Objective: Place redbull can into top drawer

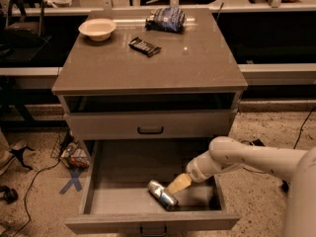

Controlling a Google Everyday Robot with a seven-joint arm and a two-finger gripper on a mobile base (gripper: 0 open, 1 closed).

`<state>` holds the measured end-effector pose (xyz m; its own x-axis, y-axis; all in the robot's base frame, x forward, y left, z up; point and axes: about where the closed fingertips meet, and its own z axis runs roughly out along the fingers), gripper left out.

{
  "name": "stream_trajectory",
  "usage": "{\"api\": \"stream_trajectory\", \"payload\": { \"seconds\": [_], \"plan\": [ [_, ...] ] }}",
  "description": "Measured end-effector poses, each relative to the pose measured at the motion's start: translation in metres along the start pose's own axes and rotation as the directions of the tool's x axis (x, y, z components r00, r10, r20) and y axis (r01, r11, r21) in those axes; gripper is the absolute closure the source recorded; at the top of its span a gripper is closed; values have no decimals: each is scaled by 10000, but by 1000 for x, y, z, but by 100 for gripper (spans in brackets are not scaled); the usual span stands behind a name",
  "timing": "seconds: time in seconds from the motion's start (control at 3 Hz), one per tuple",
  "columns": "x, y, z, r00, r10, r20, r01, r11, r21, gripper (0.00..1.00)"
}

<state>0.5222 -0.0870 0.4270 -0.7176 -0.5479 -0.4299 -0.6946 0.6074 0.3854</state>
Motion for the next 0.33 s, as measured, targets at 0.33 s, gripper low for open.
{"api": "stream_trajectory", "payload": {
  "seconds": [0.33],
  "plan": [
    [-2,-7,-85,9957,-485,792,442,9975,554,0]
  ]
}}
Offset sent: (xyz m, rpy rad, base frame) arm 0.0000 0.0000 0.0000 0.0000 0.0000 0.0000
